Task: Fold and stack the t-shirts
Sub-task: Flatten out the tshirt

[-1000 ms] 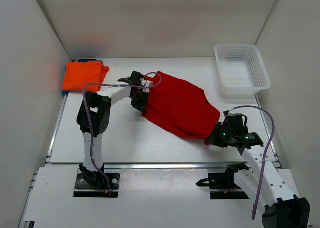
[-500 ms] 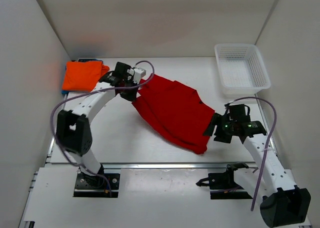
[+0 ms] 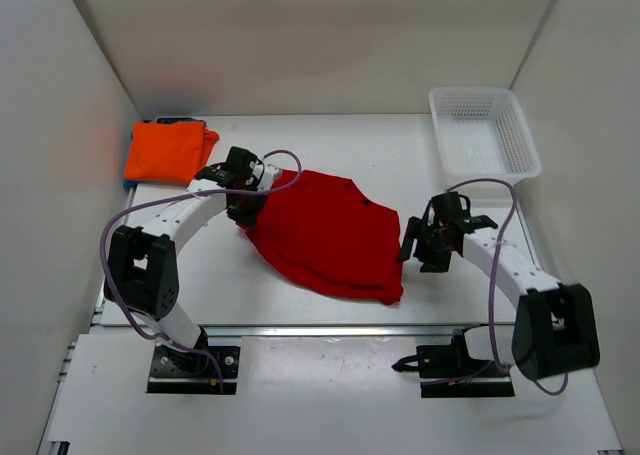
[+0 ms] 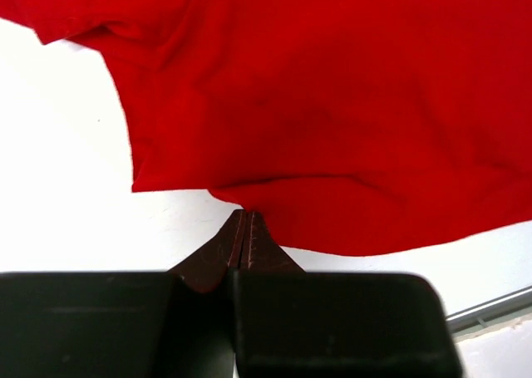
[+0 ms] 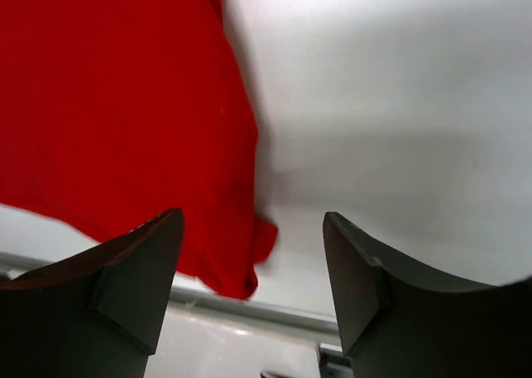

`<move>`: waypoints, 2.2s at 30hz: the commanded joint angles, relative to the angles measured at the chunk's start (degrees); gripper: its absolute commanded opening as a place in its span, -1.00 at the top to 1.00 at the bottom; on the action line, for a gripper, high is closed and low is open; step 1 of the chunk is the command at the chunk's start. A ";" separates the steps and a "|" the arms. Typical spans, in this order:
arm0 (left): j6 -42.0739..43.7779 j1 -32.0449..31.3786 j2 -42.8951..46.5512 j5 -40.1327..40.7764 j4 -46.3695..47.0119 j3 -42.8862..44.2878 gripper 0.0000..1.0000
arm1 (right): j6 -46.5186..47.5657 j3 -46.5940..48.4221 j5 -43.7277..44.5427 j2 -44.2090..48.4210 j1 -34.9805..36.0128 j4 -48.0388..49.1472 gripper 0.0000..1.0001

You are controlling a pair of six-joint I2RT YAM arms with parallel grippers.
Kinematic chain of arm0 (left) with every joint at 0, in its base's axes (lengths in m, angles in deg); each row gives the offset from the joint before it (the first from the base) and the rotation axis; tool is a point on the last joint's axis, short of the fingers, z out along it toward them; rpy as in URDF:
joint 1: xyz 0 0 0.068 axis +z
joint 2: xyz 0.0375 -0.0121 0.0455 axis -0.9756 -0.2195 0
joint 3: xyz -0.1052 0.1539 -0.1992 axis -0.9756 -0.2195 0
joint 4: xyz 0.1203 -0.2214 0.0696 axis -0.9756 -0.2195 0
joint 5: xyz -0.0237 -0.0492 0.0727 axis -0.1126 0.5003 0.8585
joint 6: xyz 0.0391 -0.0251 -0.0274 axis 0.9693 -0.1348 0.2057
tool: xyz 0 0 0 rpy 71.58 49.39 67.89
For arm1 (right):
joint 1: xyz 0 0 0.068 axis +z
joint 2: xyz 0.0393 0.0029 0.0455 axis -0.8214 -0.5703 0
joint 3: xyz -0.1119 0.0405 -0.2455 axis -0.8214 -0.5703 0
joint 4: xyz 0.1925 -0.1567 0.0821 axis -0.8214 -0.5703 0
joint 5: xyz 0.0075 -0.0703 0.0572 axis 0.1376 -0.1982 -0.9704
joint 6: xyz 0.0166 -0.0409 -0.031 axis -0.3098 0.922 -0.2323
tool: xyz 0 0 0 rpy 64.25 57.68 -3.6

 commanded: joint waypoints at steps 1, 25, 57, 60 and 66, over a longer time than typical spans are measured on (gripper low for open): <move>1.01 0.46 2.35 2.26 -0.29 -0.28 0.94 | 2.01 5.16 3.04 -7.38 0.88 10.06 -0.32; 2.85 6.78 2.97 12.00 -0.21 3.13 1.00 | 7.55 33.81 20.41 -32.48 5.81 5.85 0.99; 8.57 13.29 1.04 22.93 0.50 12.11 1.00 | 13.62 72.61 20.46 -23.15 -0.95 -19.38 1.00; 8.13 13.03 -0.19 22.31 0.76 11.58 1.00 | 14.85 71.01 16.59 -26.56 -1.75 -18.67 0.99; 8.14 11.54 -5.72 20.55 1.38 11.66 1.00 | 14.23 81.07 0.42 -45.68 -1.50 -16.47 0.47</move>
